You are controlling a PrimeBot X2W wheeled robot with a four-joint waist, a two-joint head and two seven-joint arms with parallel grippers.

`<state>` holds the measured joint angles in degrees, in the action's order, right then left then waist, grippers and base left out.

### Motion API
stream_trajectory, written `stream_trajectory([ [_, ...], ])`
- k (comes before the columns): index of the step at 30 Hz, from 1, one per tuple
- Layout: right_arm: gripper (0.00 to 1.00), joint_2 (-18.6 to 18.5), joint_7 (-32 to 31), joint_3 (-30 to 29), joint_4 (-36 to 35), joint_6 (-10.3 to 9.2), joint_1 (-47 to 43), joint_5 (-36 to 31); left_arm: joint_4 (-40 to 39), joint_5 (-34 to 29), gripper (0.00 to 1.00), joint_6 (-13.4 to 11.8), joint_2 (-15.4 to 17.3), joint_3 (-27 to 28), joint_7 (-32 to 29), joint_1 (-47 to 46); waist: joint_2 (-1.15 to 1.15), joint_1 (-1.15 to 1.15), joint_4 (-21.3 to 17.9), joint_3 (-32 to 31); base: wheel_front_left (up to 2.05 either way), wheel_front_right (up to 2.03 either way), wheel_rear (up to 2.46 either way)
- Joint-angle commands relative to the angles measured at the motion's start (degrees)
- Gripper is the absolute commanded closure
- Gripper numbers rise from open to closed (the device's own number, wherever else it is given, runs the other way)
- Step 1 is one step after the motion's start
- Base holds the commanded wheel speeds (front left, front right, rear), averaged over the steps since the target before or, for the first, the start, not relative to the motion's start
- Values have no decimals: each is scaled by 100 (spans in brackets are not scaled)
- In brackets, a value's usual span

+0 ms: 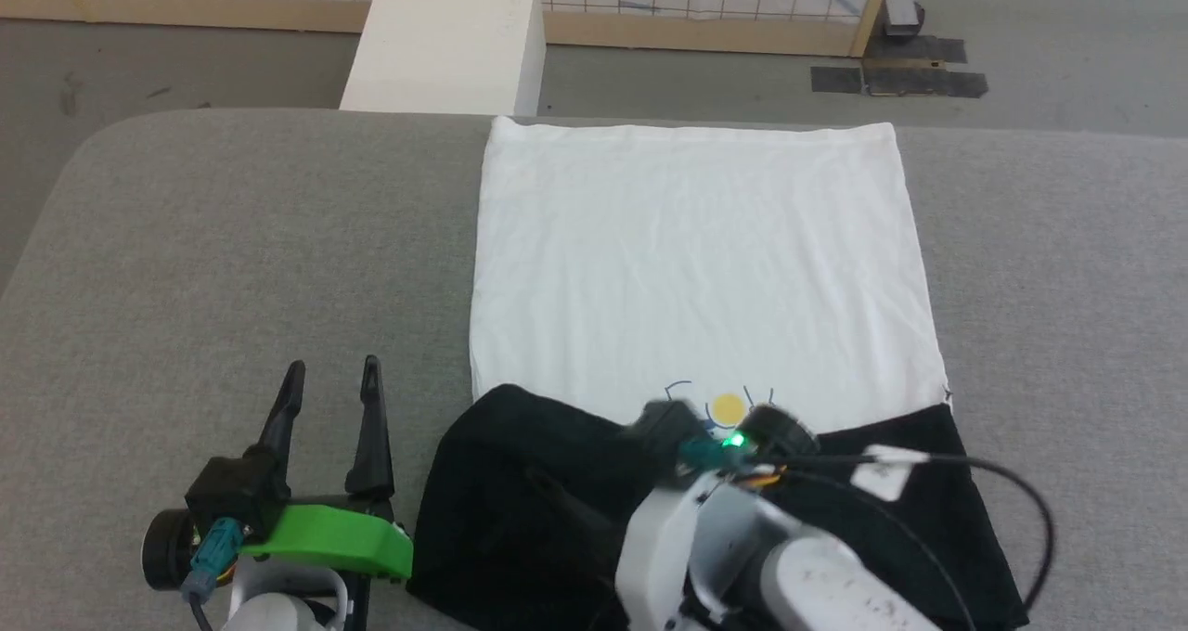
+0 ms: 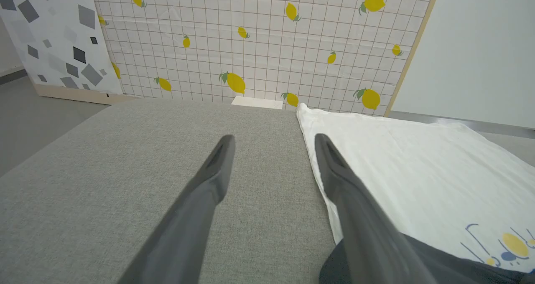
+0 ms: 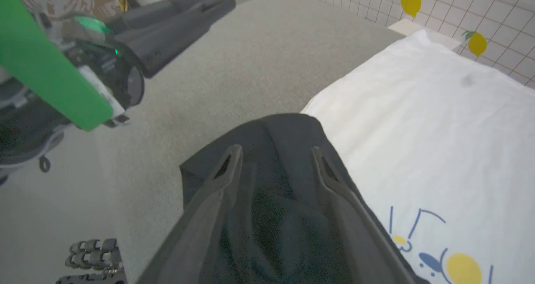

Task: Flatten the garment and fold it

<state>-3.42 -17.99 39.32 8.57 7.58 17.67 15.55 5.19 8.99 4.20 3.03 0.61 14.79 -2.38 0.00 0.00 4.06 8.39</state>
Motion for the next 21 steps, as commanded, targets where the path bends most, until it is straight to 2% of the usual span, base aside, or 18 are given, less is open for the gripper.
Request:
stream_trajectory([
  [1,0,31,181,-201,-172,-9,32,80,-27,-29,0,-30,-15,16,21,-23,0,0,-96,-34,0,0,0],
  [8,0,52,922,-1729,-1137,-9,-361,-189,-47,-53,0,41,36,87,21,-175,0,0,-391,17,0,0,0],
  [12,0,53,1145,-2587,-1477,-9,-613,-483,14,-45,0,131,220,55,17,-553,0,0,-605,226,0,0,0],
  [16,0,53,1269,-3236,-1590,-9,-748,-711,188,19,0,222,559,-28,-332,-1316,0,0,-806,622,0,0,0],
  [21,0,54,1484,-3637,-1666,-9,-667,-697,574,220,0,307,1220,-294,-1261,-2582,0,0,-1116,1292,0,0,0],
])
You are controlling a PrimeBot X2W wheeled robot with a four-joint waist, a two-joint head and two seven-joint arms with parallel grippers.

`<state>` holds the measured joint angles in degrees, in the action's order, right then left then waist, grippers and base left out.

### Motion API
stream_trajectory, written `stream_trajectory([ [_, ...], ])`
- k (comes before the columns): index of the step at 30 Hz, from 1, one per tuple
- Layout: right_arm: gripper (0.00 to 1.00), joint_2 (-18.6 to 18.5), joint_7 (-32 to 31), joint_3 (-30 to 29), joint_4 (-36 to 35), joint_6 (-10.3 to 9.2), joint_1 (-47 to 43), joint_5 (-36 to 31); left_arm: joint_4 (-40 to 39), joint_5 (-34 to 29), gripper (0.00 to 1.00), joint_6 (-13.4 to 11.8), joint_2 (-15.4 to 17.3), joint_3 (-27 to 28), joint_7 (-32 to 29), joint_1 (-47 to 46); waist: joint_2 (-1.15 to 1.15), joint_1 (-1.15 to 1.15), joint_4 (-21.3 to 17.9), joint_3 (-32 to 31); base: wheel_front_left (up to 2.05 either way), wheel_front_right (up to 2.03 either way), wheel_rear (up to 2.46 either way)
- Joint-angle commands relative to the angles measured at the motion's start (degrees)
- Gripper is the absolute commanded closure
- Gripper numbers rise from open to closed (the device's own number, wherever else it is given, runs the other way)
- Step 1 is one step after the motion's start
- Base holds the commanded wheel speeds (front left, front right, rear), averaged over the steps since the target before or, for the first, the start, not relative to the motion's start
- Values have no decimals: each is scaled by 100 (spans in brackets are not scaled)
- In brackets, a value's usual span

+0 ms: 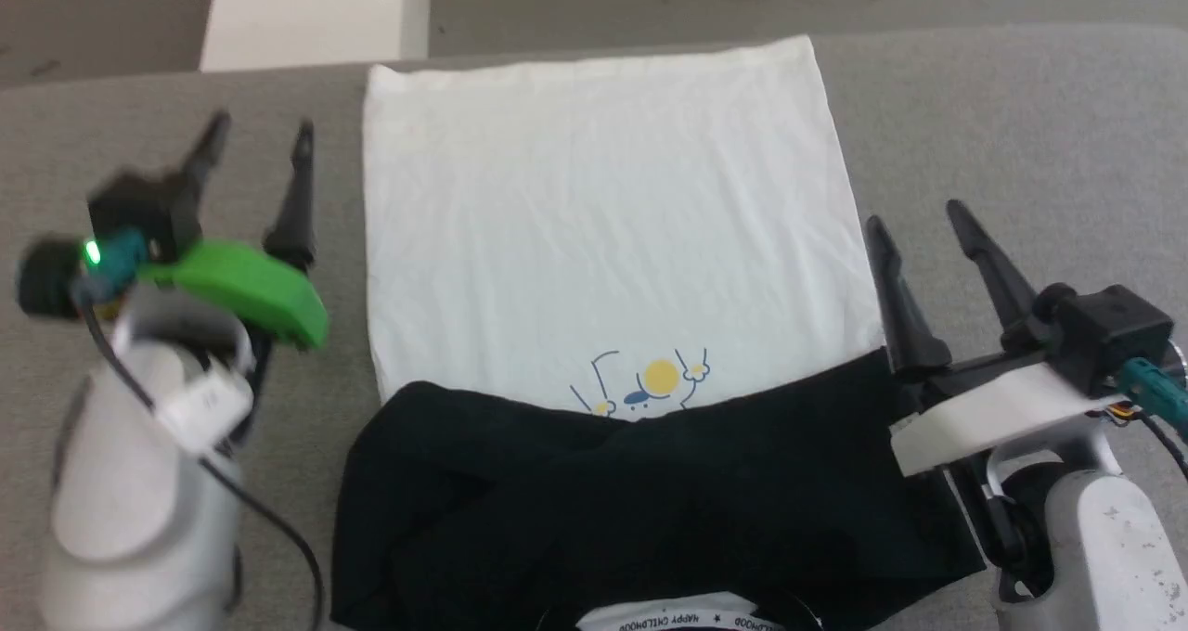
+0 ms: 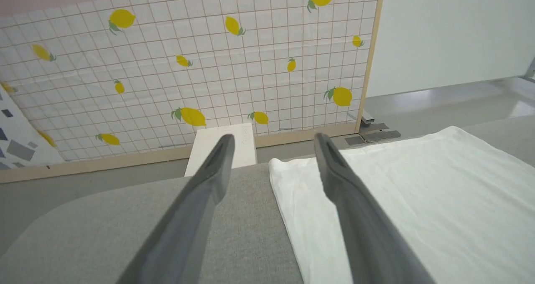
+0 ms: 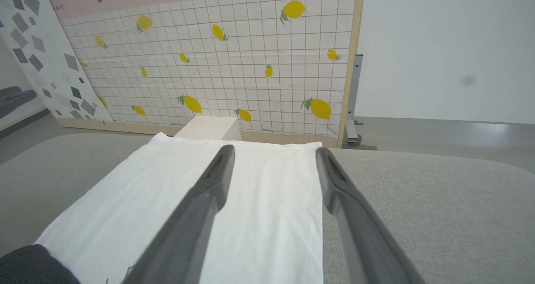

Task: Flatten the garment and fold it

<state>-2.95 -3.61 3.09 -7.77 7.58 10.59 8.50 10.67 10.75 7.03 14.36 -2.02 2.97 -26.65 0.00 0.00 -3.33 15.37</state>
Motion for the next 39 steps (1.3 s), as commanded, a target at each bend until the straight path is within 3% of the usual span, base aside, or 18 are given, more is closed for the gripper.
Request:
stream_trajectory([
  [1,0,6,88,-56,-39,-9,70,30,103,91,0,32,200,-105,-274,-382,0,0,-428,709,0,0,0],
  [8,0,7,350,-79,-68,-9,326,275,580,614,0,44,1024,-610,-1869,-2037,0,0,-867,1599,0,0,0],
  [13,0,7,531,68,-18,-9,488,420,922,920,0,26,1323,-579,-2944,-2844,0,0,-1149,2009,0,0,0],
  [23,0,7,817,281,80,-9,673,636,1050,908,0,-705,1671,-407,-4782,-3460,0,0,-1509,2490,0,0,0],
  [31,0,7,888,350,164,-9,692,670,779,631,0,-1114,1958,-457,-5405,-3288,0,0,-1552,2553,0,0,0],
  [33,0,7,878,345,176,-9,704,658,745,624,100,-1113,1999,-501,-5574,-3218,0,0,-1540,2548,0,0,0],
  [39,0,7,801,331,134,-9,791,562,469,690,100,-1066,2008,-561,-5680,-3114,0,0,-1466,2548,0,0,0],
])
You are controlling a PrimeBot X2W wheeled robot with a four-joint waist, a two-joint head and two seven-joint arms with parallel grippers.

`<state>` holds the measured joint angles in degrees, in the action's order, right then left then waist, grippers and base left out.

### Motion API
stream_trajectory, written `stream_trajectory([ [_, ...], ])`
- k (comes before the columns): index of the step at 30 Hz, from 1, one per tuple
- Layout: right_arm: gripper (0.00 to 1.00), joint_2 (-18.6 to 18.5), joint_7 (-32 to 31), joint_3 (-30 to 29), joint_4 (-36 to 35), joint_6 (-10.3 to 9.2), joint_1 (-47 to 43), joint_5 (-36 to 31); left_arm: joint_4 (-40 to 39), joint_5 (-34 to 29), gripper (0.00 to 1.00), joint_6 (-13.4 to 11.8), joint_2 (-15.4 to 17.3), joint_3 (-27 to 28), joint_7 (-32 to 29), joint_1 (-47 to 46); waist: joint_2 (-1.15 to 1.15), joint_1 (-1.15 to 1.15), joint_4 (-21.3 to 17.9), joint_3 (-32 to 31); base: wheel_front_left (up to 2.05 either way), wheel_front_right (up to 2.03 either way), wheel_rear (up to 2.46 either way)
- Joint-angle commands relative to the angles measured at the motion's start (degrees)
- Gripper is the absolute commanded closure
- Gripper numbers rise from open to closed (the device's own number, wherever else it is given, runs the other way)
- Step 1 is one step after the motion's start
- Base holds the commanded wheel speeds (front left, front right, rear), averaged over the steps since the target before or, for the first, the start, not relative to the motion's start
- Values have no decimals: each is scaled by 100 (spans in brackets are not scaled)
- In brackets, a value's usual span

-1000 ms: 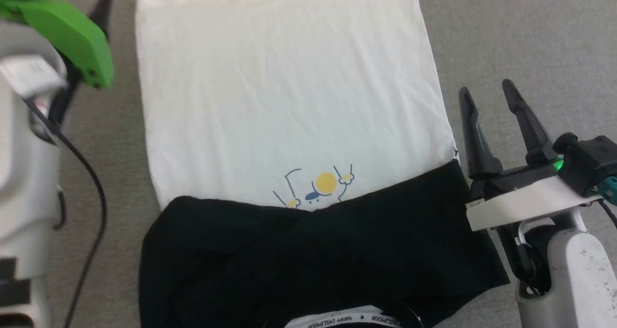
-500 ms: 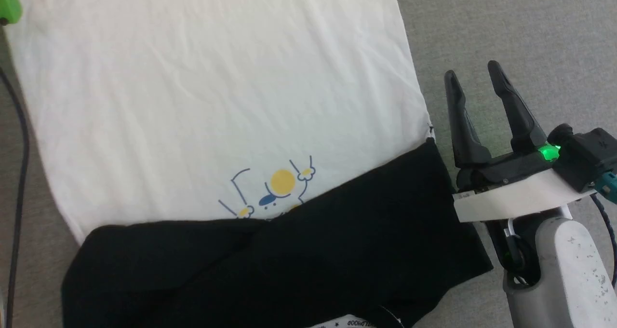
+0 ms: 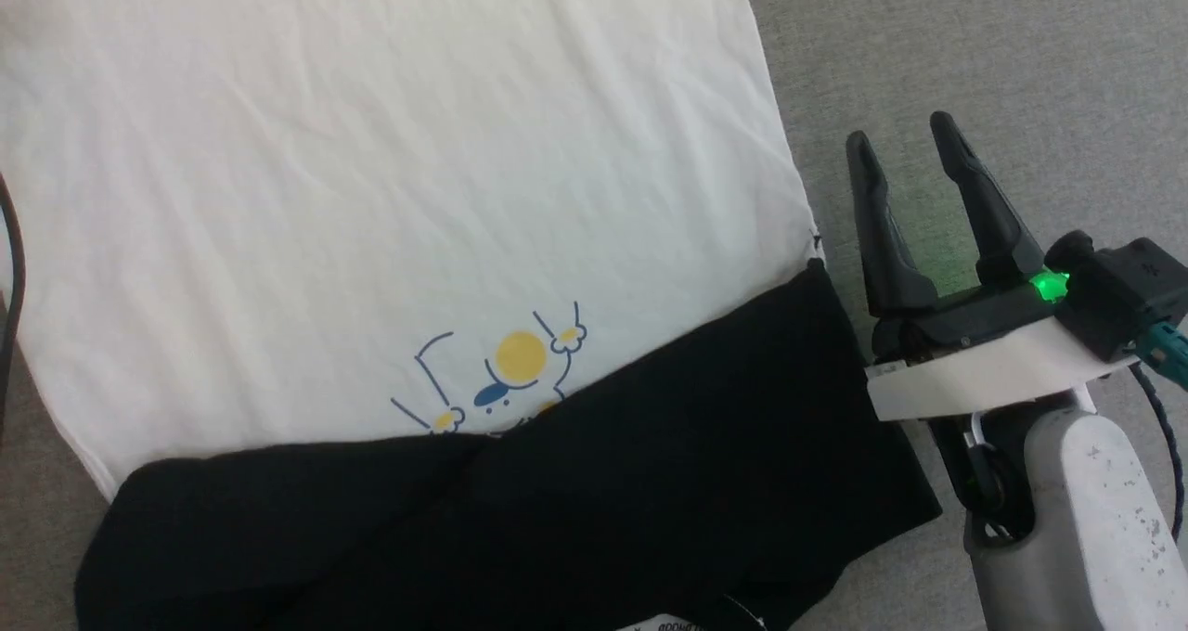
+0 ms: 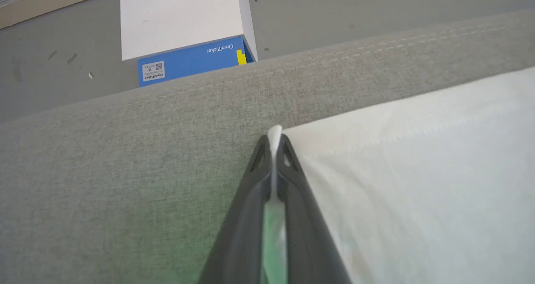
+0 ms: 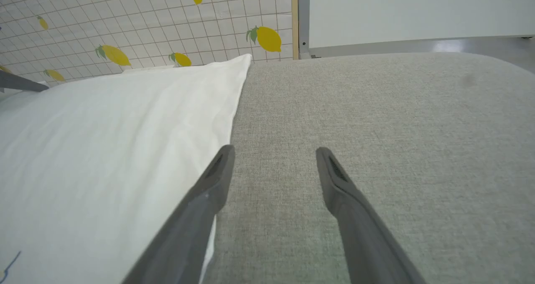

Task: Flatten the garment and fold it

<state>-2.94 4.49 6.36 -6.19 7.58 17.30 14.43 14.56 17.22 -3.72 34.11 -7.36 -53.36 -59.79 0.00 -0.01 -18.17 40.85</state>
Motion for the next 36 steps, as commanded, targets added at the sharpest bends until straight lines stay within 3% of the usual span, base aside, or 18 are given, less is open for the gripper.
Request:
stream_trajectory([
  [1,0,6,-33,12,-36,-9,160,-68,44,44,100,20,34,-36,-10,201,0,1,32,3,0,0,0],
  [5,0,6,-221,87,-152,-9,631,-311,-74,53,100,89,22,-70,227,162,0,1,97,33,0,0,0],
  [10,0,6,-752,77,103,-9,2007,-583,-112,54,100,196,-99,-174,638,30,0,1,276,67,0,0,0],
  [21,0,6,-3211,-476,3003,-9,5091,-652,50,1,100,350,-673,-529,1699,-519,0,1,1027,385,0,0,0],
  [25,0,6,-3958,-815,3720,-9,5665,-1008,155,-3,100,433,-842,-668,1922,-691,0,1,1282,511,0,0,0],
  [31,0,6,-4651,-1124,4258,-9,6079,-1593,298,16,100,566,-986,-809,2209,-867,0,1,1494,637,0,0,0],
  [32,15,6,-4761,-1136,4305,-9,6104,-1640,326,15,100,579,-993,-824,2238,-884,0,1,1506,642,0,0,0],
  [33,47,6,-4898,-1146,4355,-9,6138,-1672,363,16,100,592,-1003,-840,2272,-906,0,1,1517,650,0,0,0],
  [34,64,6,-4996,-1133,4384,-9,6160,-1696,393,17,100,599,-1009,-850,2300,-923,0,1,1523,653,0,0,0],
  [35,90,6,-5100,-1098,4404,-9,6180,-1729,437,19,100,609,-1015,-861,2335,-938,0,1,1524,650,0,0,0],
  [36,100,6,-5146,-1075,4398,-9,6191,-1749,473,24,100,618,-1019,-869,2361,-949,0,1,1521,645,0,0,0],
])
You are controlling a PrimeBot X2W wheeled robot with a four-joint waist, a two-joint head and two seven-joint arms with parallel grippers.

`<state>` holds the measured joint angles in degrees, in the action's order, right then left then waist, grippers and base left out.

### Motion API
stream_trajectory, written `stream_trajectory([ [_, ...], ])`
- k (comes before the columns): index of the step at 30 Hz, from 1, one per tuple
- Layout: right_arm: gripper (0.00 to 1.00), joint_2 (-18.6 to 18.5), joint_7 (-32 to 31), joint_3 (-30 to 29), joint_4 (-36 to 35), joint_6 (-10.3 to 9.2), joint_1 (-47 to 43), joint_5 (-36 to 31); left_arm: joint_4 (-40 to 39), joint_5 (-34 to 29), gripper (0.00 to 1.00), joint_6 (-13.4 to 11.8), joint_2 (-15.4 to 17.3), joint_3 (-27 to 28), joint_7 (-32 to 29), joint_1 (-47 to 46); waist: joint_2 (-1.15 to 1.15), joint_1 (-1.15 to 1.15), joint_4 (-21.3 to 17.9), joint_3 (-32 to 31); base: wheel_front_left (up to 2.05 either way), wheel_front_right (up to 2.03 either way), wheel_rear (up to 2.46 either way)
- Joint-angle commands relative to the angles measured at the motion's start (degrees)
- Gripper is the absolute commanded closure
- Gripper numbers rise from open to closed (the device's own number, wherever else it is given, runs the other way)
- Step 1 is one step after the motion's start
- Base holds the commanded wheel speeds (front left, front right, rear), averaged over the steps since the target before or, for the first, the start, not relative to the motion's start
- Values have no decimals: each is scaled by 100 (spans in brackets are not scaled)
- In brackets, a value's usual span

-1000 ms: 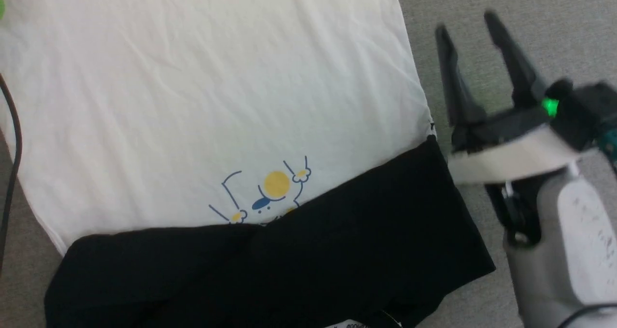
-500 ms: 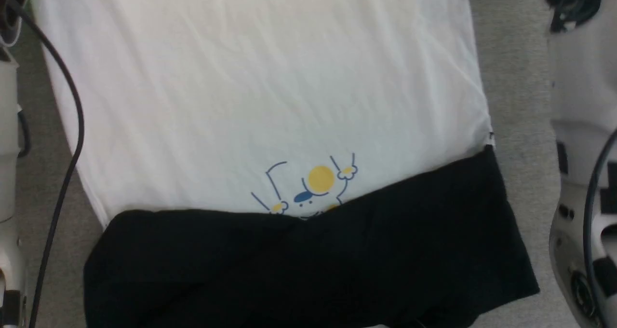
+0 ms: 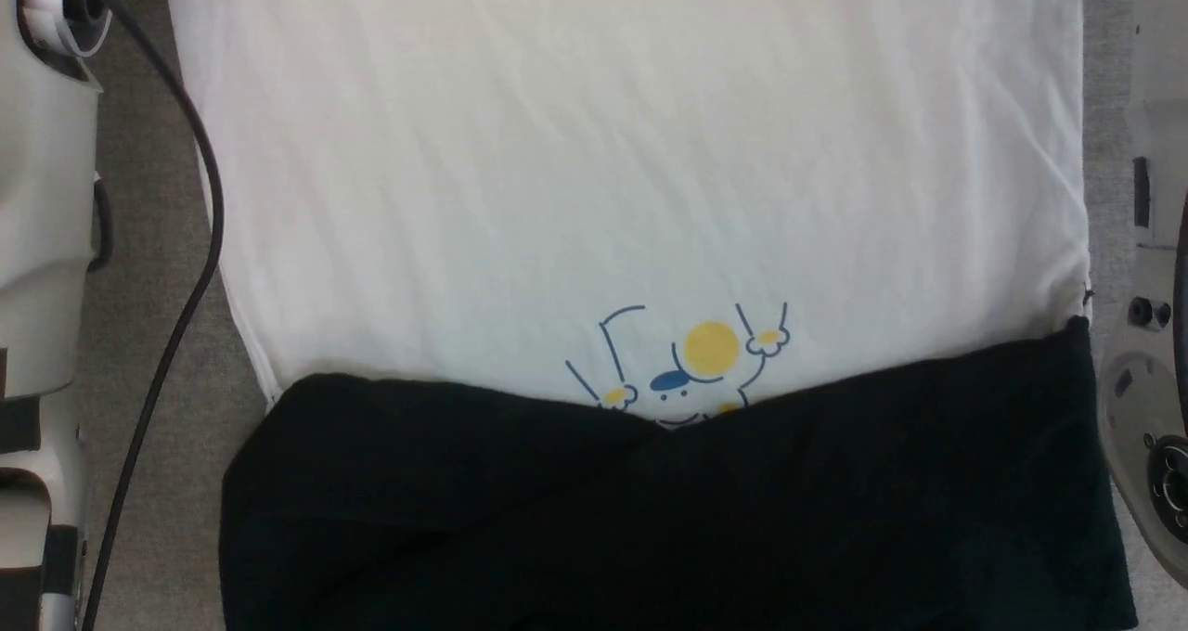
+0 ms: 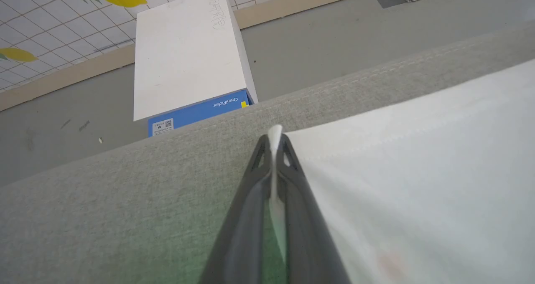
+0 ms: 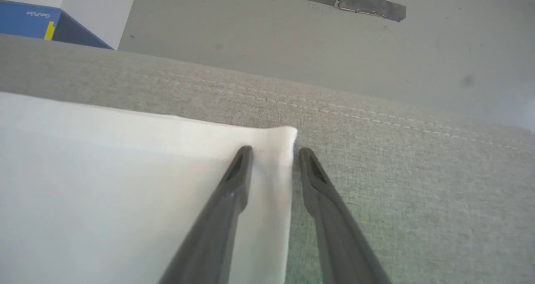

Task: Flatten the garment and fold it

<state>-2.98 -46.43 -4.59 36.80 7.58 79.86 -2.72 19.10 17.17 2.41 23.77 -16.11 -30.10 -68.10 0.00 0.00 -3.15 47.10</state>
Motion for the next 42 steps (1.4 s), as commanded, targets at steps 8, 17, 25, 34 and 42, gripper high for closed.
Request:
stream_trajectory([
  [8,100,10,768,-71,-218,-9,-112,-229,311,-123,100,-7,121,-4,726,-226,0,0,-90,-137,0,0,0],
  [17,100,10,2118,23,-219,-9,-512,66,638,-238,100,-62,178,10,1833,-121,0,0,-161,-716,0,0,0],
  [25,100,-10,3069,449,-744,-9,-1689,630,291,101,100,-23,170,162,2690,1017,0,0,-130,-1702,0,0,0],
  [34,100,-548,3085,914,-2395,-9,-3800,1402,-1290,603,100,-284,132,302,2952,3522,0,0,23,-2881,0,0,0],
  [42,100,-623,2267,251,-3919,-9,-5946,1655,-2475,1005,100,-598,9,245,2877,5748,0,0,215,-3436,0,0,0],
])
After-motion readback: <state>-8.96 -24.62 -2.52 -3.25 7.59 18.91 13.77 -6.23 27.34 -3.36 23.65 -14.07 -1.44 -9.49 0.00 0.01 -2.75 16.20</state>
